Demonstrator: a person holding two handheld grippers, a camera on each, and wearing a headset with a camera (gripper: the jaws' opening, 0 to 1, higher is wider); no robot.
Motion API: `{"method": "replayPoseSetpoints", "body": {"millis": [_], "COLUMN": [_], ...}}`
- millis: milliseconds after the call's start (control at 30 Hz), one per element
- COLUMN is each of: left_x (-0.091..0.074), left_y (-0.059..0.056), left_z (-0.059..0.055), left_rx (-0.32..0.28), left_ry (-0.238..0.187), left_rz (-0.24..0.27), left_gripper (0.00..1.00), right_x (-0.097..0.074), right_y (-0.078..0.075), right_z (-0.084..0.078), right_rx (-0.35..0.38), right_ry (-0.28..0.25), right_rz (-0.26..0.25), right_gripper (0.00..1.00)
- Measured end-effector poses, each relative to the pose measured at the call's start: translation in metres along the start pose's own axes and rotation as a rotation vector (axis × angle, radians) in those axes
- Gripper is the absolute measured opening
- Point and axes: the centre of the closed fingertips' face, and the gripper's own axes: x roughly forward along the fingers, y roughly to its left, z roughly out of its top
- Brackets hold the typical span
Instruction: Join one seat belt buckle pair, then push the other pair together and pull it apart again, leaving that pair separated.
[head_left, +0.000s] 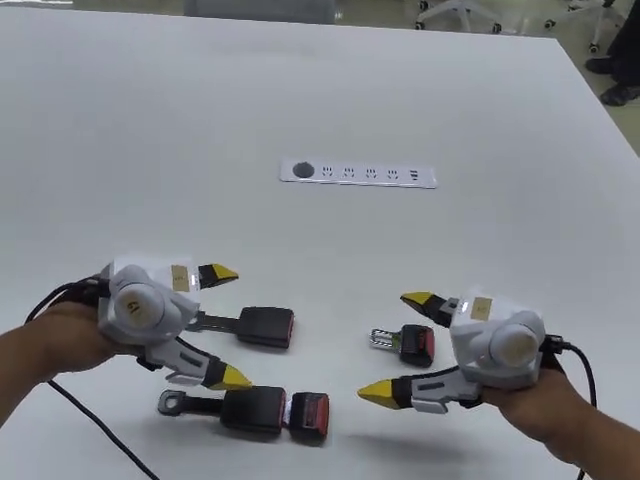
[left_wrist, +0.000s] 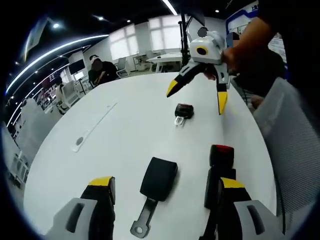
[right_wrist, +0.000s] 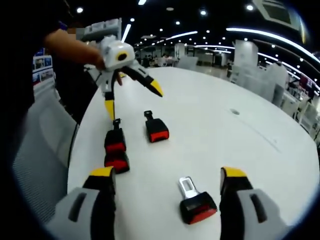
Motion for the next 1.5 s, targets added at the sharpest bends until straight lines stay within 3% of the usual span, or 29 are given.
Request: {"method": "replayPoseSetpoints", "body": {"millis": [300,400,633,800,867,1000,1100,1133,1267,1300,1333,1400,1433,1500], "left_x": [0.024,0.036,0.051,0.057,0.059,0.060,0.060,0.060,0.060,0.060,0.060,0.061,0.061,0.060], "left_y": [0.015,0.015,0.012,0.011,0.012,0.014,0.013,0.011,0.009,0.009,0.009,0.011,0.014,0.016], "left_z": [-0.005,-0.011,-0.021,-0.029,-0.028,-0.031,-0.029,-0.029,-0.030,-0.029,-0.029,-0.030,-0.026,-0.028], "left_rx": [0.006,0.023,0.060,0.086,0.065,0.032,0.023,-0.001,0.006,0.005,0.006,0.007,0.007,-0.009], "left_ry": [0.009,0.033,0.064,0.080,0.067,0.060,0.045,0.039,0.039,0.038,0.038,0.040,0.023,0.031], "left_rz": [-0.029,-0.058,-0.106,-0.131,-0.135,-0.150,-0.166,-0.178,-0.187,-0.186,-0.188,-0.184,-0.178,-0.180], "left_gripper": [0.81,0.79,0.73,0.69,0.64,0.61,0.52,0.50,0.47,0.47,0.46,0.45,0.43,0.39], "right_x": [-0.006,-0.005,0.000,0.003,0.004,0.006,0.005,0.006,0.008,0.007,0.008,0.010,0.010,0.010], "right_y": [-0.025,-0.033,-0.037,-0.038,-0.037,-0.034,-0.034,-0.034,-0.035,-0.044,-0.044,-0.037,-0.037,-0.037], "right_z": [-0.035,-0.049,-0.064,-0.068,-0.066,-0.072,-0.073,-0.073,-0.072,-0.075,-0.074,-0.071,-0.071,-0.071], "right_rx": [-0.003,0.002,0.016,0.005,0.011,-0.009,0.002,0.004,-0.021,-0.088,-0.109,-0.055,-0.068,-0.084], "right_ry": [0.087,0.124,0.151,0.171,0.157,0.187,0.191,0.191,0.195,0.218,0.219,0.193,0.195,0.192], "right_rz": [0.016,0.027,0.067,0.088,0.095,0.123,0.129,0.131,0.122,0.086,0.083,0.111,0.115,0.118], "right_gripper": [0.83,0.79,0.72,0.64,0.62,0.59,0.55,0.54,0.46,0.42,0.38,0.37,0.37,0.37]}}
